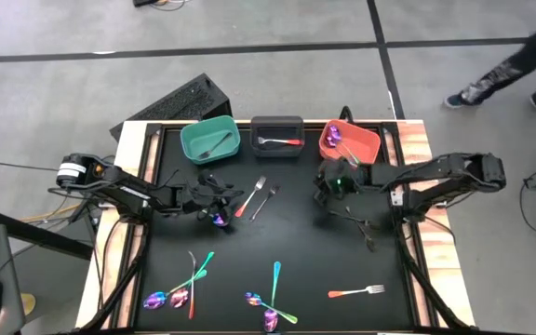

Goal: Sort silverware by color (type)
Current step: Put the orange fork into the black bin

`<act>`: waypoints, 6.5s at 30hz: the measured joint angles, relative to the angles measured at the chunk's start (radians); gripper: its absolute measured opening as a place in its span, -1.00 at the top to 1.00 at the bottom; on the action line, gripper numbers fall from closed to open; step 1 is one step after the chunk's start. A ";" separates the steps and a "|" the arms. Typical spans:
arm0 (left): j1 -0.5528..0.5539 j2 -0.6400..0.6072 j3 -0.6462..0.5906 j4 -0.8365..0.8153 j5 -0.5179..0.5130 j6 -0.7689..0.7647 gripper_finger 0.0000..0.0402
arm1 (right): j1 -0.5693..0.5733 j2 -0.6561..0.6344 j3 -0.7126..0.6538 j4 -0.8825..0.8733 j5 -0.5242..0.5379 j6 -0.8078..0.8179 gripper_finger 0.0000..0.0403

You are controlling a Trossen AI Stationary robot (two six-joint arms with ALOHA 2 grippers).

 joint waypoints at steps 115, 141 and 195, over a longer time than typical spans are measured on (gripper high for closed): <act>-0.018 0.358 0.193 0.325 0.128 0.291 0.98 | 0.564 0.243 -0.053 0.627 0.908 0.188 0.69; -0.069 0.230 0.219 0.515 0.293 0.495 0.99 | 0.457 0.409 -0.173 1.335 0.422 -0.008 0.69; -0.111 0.229 0.266 0.281 -0.037 0.278 0.41 | 0.537 0.550 -0.036 1.403 1.103 -0.456 0.96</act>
